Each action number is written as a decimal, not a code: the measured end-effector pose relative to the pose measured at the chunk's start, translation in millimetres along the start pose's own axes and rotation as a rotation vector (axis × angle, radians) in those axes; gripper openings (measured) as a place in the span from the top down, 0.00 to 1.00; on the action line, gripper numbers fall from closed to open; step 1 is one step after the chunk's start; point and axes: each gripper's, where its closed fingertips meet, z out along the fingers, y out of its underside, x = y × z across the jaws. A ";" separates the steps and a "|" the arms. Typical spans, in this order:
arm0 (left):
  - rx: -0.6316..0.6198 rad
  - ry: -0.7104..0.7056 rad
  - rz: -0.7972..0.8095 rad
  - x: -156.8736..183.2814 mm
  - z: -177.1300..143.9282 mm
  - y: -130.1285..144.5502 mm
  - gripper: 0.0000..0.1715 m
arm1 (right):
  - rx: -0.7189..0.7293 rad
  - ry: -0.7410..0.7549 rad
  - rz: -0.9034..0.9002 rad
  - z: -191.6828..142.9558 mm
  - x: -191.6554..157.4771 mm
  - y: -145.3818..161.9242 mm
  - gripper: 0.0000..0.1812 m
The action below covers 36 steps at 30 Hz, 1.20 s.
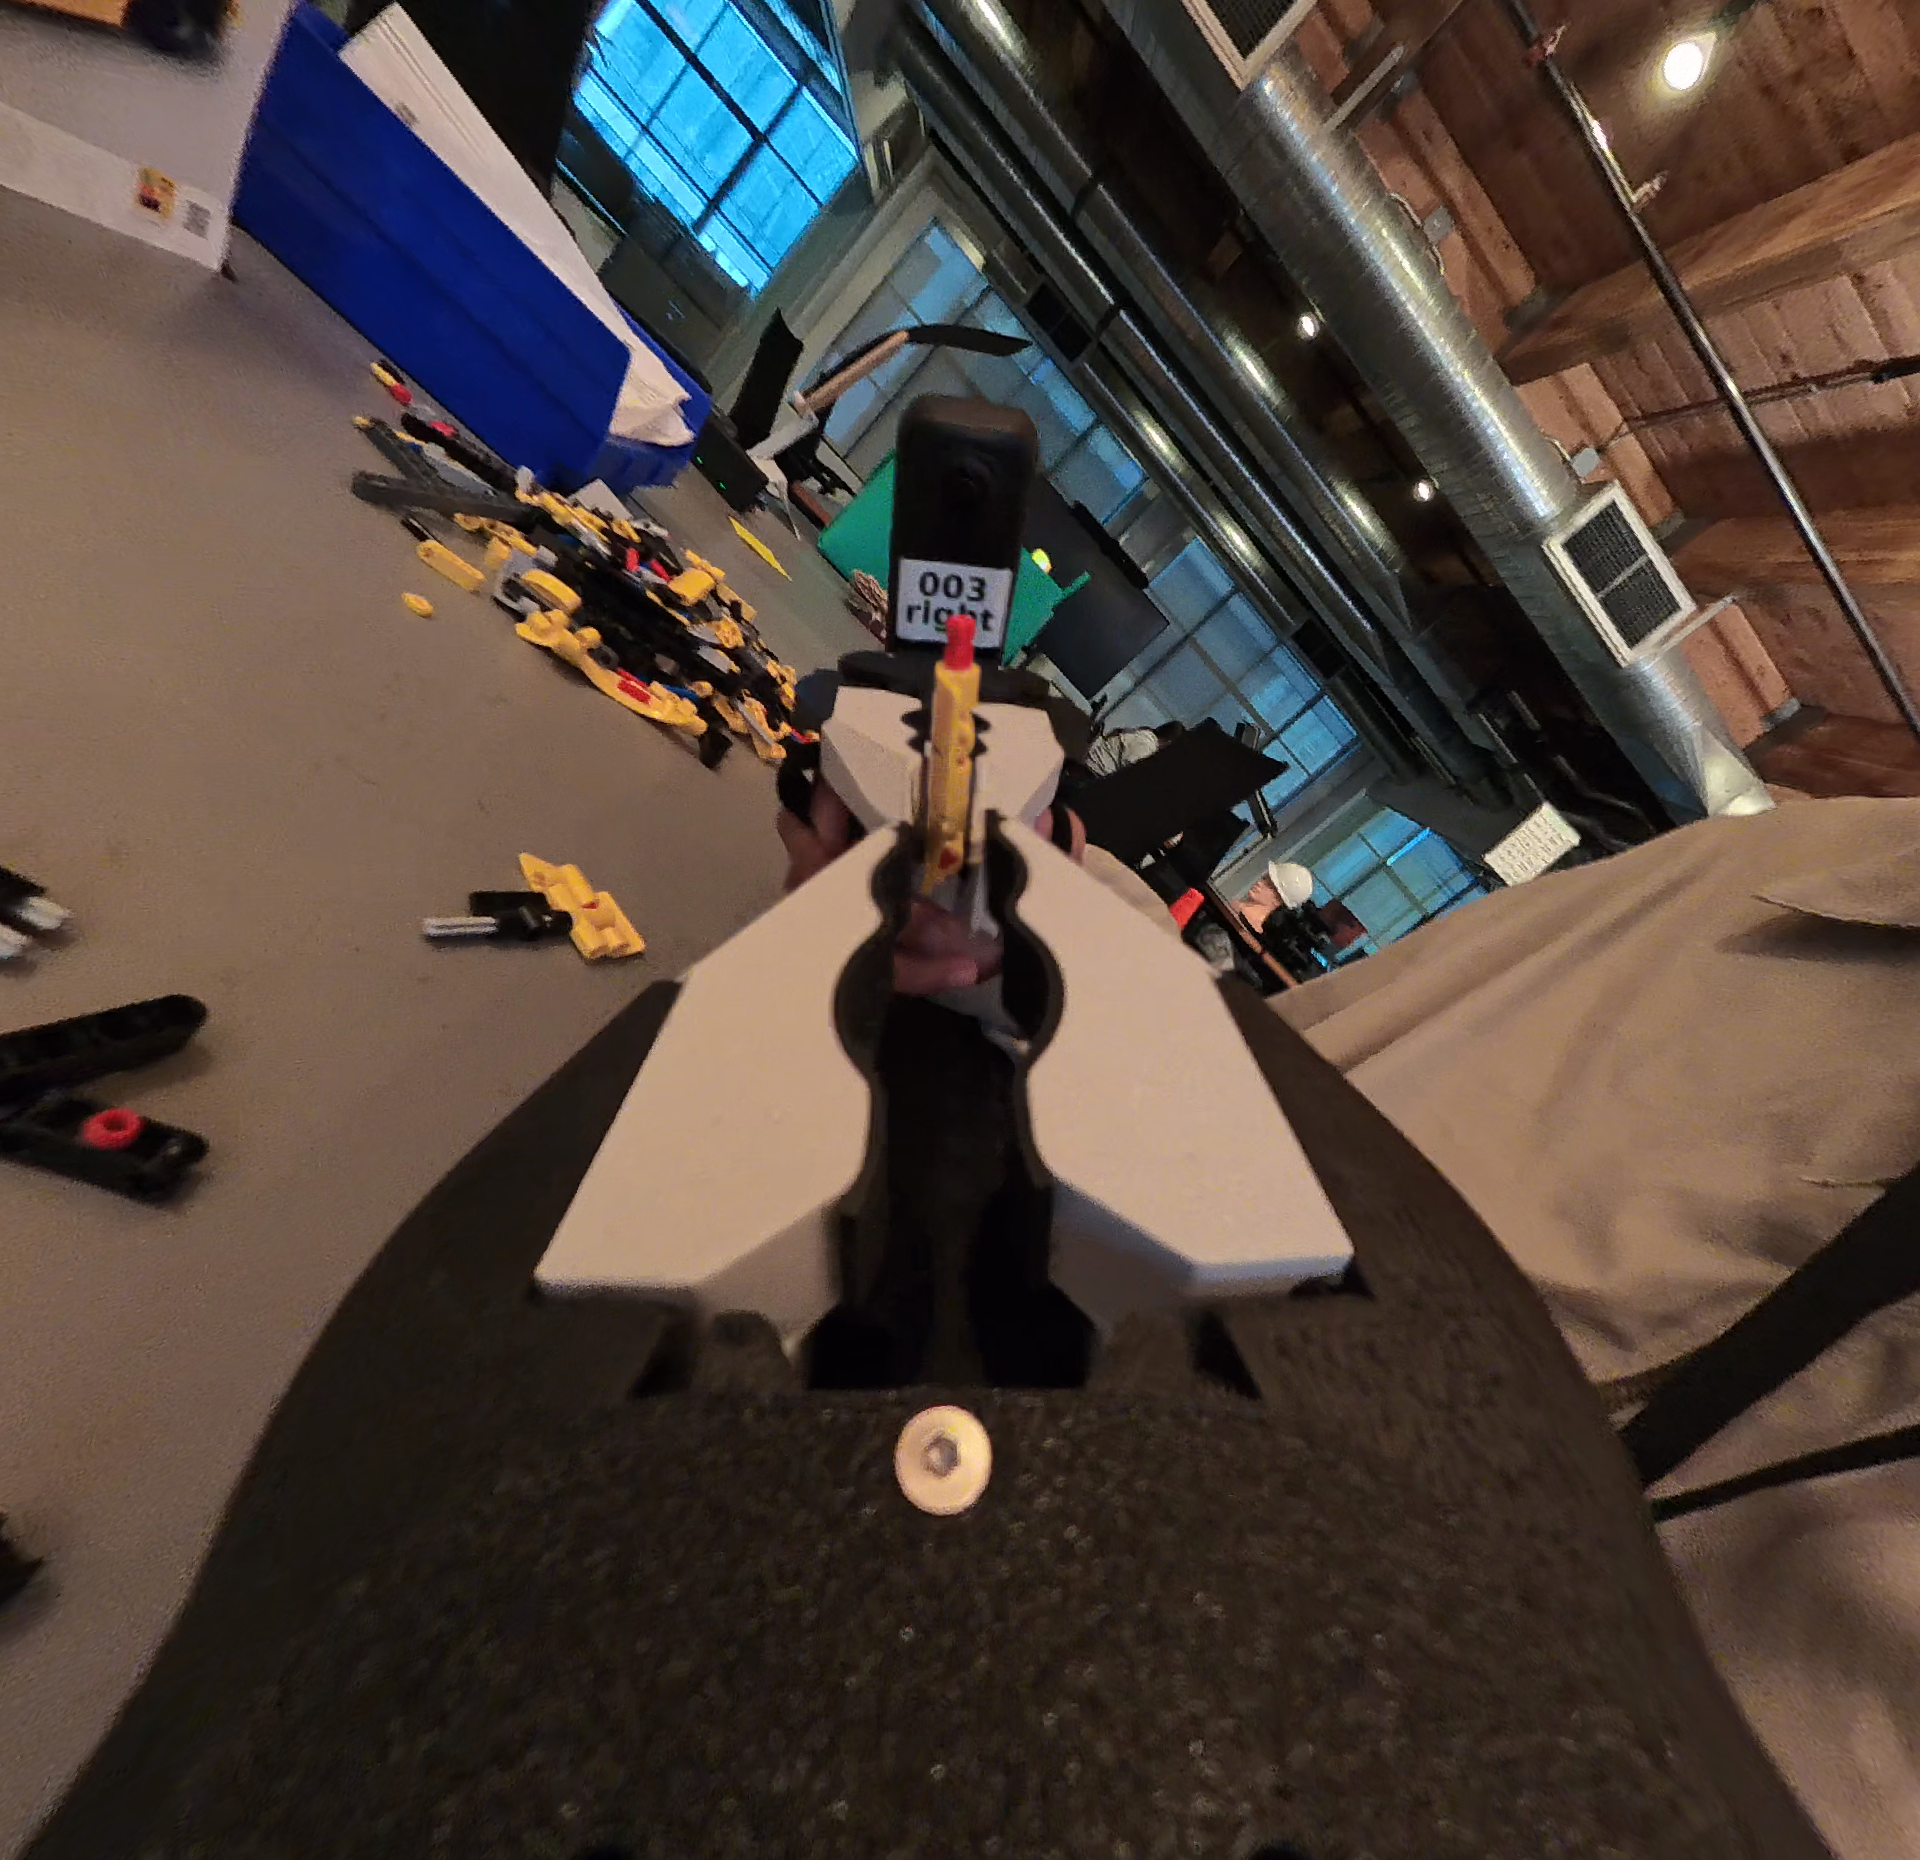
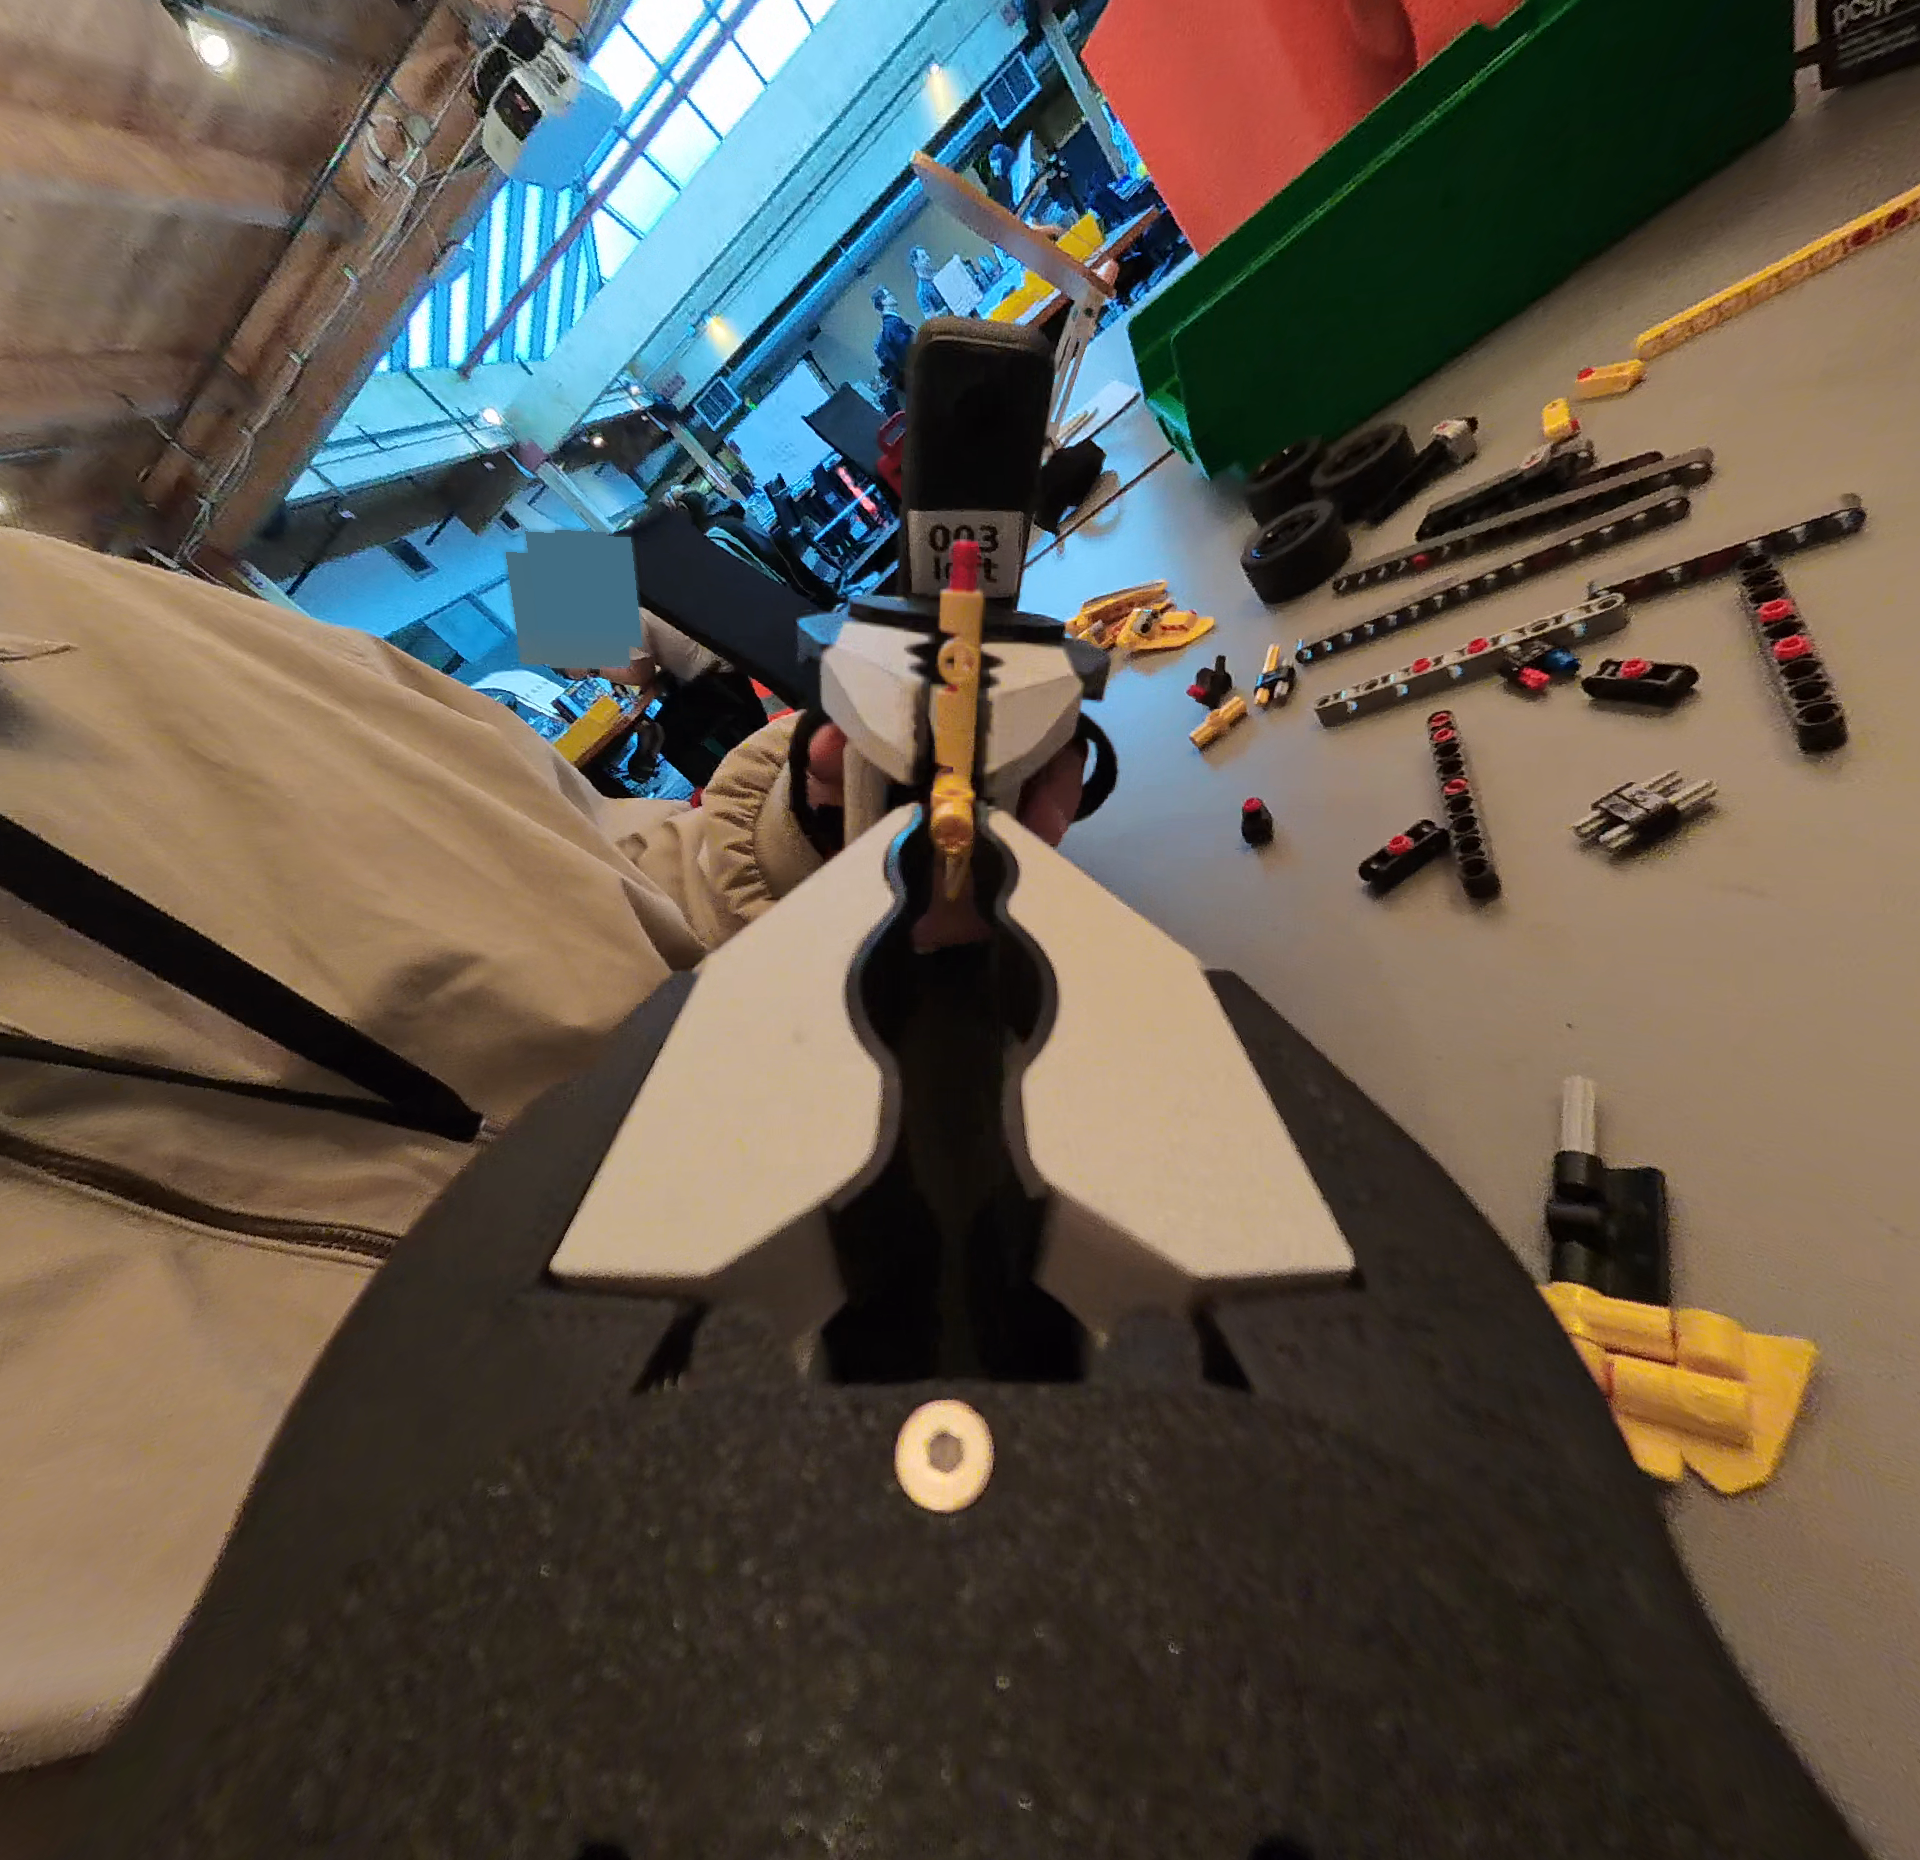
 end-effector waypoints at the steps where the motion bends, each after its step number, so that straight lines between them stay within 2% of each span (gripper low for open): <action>1: -0.012 -0.010 0.024 0.5 1.9 2.0 0.96 | -0.007 -0.003 -0.005 1.3 -1.3 1.4 0.96; 6: -0.047 -0.044 0.168 6.0 1.4 4.6 0.96 | -0.023 -0.061 0.041 2.4 -7.0 3.1 0.97; 12: -0.147 -0.079 0.269 6.2 5.7 18.8 0.96 | -0.143 -0.074 0.003 -6.5 -8.6 15.2 0.97; 14: -0.108 -0.075 0.271 7.1 -2.4 11.6 0.96 | -0.099 -0.052 0.007 -20.1 -4.2 5.6 0.96; 16: 0.064 -0.111 0.206 -3.6 -37.1 -22.0 0.97 | 0.163 0.057 0.018 -84.8 15.8 -41.1 0.97; 17: 0.123 -0.141 0.180 -11.3 -49.1 -33.4 0.97 | 0.138 0.199 -0.056 -108.0 30.5 -41.8 0.97; 18: 0.139 -0.153 0.165 -15.4 -50.4 -36.7 0.97 | 0.023 0.355 -0.112 -118.8 50.8 -29.5 0.97; 19: 0.118 -0.159 0.173 -17.0 -44.4 -34.2 0.96 | -0.084 0.449 -0.137 -122.2 66.9 -15.6 0.96; 22: -0.050 -0.262 0.263 -32.6 -25.9 -11.7 0.96 | -0.270 0.611 -0.154 -119.7 100.9 17.2 0.97; 23: -0.090 -0.285 0.277 -36.5 -22.7 -4.8 0.96 | -0.333 0.594 -0.187 -114.0 100.9 28.8 0.96; 26: -0.083 -0.197 0.215 -25.9 -16.8 -1.3 0.96 | -0.437 0.566 -0.235 -102.3 96.8 47.0 0.96; 28: -0.069 -0.212 0.181 -31.3 -19.8 -3.6 0.96 | -0.473 0.562 -0.234 -99.2 97.6 53.5 0.96; 30: -0.061 -0.208 0.171 -31.0 -20.3 -4.7 0.96 | -0.490 0.550 -0.232 -97.1 98.0 57.7 0.91; 33: -0.096 -0.222 0.213 -30.7 -17.2 1.1 0.96 | -0.431 0.557 -0.266 -91.9 92.5 42.8 0.87; 36: -0.159 -0.254 0.302 -30.9 -11.9 11.2 0.96 | -0.190 0.433 -0.319 -56.1 54.8 0.4 0.85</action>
